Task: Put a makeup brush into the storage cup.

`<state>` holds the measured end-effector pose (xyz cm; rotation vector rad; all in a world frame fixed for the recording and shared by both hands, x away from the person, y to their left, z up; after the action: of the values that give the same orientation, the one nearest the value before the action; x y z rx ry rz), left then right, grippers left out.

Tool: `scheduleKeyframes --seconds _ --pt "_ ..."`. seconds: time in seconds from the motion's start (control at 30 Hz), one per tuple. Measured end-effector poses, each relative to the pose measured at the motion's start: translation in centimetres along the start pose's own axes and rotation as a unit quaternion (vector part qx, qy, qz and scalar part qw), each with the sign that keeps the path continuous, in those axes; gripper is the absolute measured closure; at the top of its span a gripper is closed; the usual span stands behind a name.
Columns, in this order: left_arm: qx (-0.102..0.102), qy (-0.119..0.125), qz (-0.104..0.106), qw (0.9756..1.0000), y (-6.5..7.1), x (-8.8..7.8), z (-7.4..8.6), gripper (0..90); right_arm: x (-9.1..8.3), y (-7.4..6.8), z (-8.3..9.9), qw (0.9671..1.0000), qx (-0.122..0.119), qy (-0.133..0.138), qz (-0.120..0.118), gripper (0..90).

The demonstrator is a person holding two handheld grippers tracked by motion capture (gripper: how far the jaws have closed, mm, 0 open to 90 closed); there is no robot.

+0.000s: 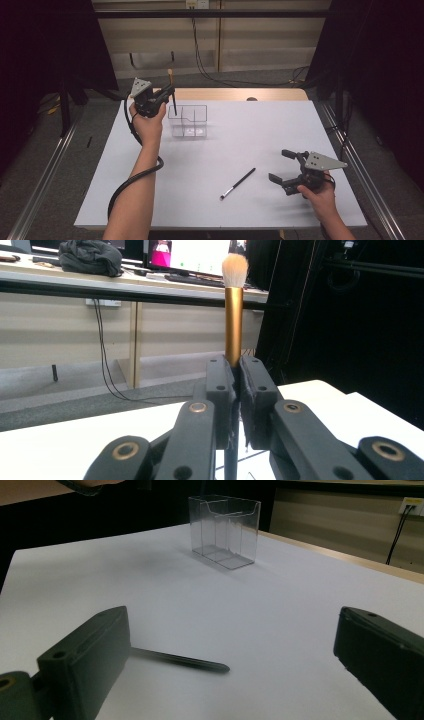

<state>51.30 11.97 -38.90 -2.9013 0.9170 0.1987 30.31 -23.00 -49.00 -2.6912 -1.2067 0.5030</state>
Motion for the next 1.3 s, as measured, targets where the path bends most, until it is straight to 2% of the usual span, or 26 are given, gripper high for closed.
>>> scheduleKeyframes --seconds 0.47,1.3 --pt "0.005 -0.002 -0.005 1.0 -0.1 -0.2 0.7 83.9 0.0 0.0 0.0 1.0 -0.001 0.0 -0.001 1.3" --pt "-0.01 -0.006 -0.006 0.9999 -0.1 -0.4 1.9 83.7 0.0 0.0 0.0 1.0 -0.001 -0.001 -0.002 1.3"
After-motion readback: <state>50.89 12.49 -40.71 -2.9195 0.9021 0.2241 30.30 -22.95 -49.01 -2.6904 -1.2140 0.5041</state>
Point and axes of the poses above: each handheld gripper's, and its own axes: x roughly forward along the jaws, z roughly out of its underside, y roughly to its right, the point moved 8 cm from there along x, roughly forward along the jaws, and after that the axes turned 13 degrees about x, right-handed, at the moved point
